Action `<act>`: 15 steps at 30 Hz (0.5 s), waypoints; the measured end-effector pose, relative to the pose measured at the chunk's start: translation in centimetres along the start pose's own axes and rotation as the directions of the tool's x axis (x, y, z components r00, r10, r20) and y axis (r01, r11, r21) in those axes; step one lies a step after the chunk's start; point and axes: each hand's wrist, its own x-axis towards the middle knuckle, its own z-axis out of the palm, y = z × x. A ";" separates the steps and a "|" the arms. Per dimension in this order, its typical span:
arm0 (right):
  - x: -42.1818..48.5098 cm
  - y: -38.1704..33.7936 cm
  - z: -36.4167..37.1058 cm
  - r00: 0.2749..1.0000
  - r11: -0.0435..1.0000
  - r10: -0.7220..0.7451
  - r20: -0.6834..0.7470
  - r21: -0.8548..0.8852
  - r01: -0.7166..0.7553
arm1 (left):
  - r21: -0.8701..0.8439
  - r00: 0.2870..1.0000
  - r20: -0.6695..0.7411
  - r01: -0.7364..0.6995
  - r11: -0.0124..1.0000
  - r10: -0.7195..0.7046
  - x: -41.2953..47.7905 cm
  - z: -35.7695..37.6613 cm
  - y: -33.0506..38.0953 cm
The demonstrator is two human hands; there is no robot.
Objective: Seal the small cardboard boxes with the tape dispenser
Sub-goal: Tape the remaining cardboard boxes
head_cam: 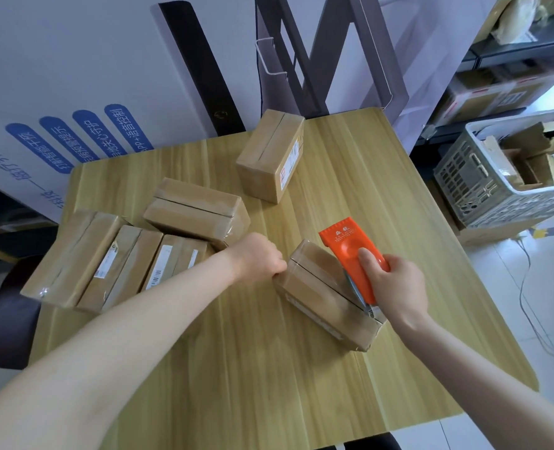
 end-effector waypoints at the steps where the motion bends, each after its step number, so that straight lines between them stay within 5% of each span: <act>1: 0.1 0.0 0.1 1.000 1.000 0.003 -0.006 -0.005 -0.003 | -0.003 0.999 0.047 -0.022 1.000 0.022 0.6 0.1 0.0; 4: 0.0 0.0 0.2 1.000 1.000 0.005 -0.023 -0.012 -0.005 | -0.069 0.970 0.243 0.052 0.996 -0.033 1.8 1.1 0.6; 11: -0.1 0.0 -0.3 1.000 0.999 -0.017 0.019 0.042 0.016 | -0.292 0.914 0.214 0.397 0.870 -0.345 2.1 1.5 -0.2; 13: -0.2 0.1 -0.3 1.000 0.999 -0.019 0.019 0.040 0.019 | -0.470 0.785 0.181 0.598 0.649 -0.593 3.8 0.9 -1.2; 15: -0.2 0.1 -0.3 1.000 0.999 -0.014 0.009 0.033 0.014 | -0.688 0.657 0.169 0.612 0.388 -0.735 5.6 0.5 -0.7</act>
